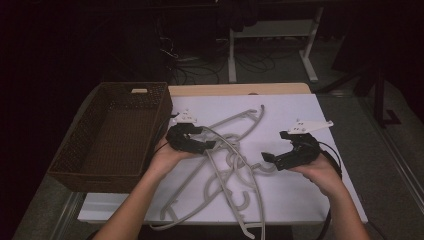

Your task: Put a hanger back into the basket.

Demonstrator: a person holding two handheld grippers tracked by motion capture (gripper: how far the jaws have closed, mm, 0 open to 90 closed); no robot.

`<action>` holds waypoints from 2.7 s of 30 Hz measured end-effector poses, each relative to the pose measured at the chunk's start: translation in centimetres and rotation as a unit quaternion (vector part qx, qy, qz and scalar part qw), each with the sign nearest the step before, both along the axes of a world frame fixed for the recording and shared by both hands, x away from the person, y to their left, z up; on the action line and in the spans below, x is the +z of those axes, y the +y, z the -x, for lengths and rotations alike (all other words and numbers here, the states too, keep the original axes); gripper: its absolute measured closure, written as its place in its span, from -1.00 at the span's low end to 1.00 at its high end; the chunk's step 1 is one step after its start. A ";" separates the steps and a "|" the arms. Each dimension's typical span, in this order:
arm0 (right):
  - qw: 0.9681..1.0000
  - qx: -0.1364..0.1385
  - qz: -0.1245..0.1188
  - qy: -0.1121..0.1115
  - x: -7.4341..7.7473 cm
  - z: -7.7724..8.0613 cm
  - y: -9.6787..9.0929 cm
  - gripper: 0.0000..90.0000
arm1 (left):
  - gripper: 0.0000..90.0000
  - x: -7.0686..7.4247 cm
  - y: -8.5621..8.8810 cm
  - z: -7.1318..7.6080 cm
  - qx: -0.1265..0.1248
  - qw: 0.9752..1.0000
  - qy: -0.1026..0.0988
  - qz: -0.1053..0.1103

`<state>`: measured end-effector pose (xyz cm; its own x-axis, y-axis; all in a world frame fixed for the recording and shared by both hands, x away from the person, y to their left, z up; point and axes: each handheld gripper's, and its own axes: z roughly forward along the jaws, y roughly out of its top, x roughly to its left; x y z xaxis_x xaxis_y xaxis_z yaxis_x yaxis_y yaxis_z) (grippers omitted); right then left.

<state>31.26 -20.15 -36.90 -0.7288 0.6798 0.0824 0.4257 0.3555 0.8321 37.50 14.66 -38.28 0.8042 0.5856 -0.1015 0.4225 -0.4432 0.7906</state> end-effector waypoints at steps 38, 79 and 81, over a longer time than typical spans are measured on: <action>1.000 0.008 -0.003 0.004 -0.1 0.0 0.1 -0.98 | 0.19 -6.1 -2.0 -4.5 0.091 0.990 0.071 -0.076; 1.000 0.001 -0.003 0.014 -0.7 -0.1 -0.4 -0.95 | -0.51 -4.1 -7.9 -12.6 0.048 0.994 0.022 -0.091; 1.000 0.000 -0.004 0.018 -0.9 0.2 -0.6 -0.78 | -0.59 -2.9 -7.1 -11.6 0.043 0.997 0.024 -0.066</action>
